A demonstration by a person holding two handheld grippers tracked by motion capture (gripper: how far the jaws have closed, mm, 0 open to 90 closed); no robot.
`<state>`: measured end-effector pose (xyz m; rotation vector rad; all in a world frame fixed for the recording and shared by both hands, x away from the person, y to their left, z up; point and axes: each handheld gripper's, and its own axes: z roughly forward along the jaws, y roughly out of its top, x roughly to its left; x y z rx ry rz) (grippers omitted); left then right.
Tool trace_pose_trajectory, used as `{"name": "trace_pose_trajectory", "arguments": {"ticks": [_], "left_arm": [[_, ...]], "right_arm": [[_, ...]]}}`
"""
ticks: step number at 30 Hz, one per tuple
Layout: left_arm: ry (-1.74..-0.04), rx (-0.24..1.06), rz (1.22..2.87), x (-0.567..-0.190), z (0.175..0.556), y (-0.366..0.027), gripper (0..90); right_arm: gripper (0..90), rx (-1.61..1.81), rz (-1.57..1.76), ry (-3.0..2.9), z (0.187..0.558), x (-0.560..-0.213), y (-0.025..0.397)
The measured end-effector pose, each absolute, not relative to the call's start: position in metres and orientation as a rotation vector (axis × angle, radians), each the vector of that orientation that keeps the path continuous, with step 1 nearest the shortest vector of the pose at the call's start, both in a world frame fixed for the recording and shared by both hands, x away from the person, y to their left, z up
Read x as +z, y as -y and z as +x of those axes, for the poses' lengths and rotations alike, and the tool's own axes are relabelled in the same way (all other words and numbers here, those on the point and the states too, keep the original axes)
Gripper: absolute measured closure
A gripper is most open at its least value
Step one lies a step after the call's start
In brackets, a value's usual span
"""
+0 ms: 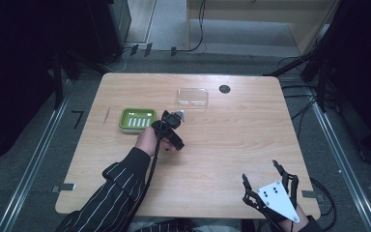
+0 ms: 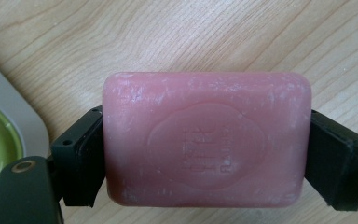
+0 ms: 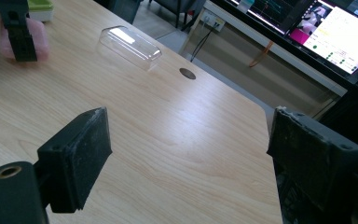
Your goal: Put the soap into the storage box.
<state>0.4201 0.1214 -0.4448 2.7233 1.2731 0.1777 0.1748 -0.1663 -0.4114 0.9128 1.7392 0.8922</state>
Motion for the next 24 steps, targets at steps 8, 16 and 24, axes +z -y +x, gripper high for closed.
{"name": "trace_pose_trajectory", "arguments": {"ticks": [8, 16, 24], "left_arm": [[-1.271, 0.178, 2.723, -0.439, 0.418, -0.128, 13.7], [-1.276, 0.19, 2.713, -0.432, 0.415, -0.136, 13.7], [-1.285, 0.193, 2.707, -0.426, 0.414, -0.145, 13.7]], "right_arm": [[13.0, 0.893, 0.916, -1.737, 0.174, -0.411, 0.166], [13.0, 0.894, 0.917, -1.735, 0.174, -0.411, 0.166], [13.0, 0.895, 0.918, -1.734, 0.174, -0.411, 0.167]]}}
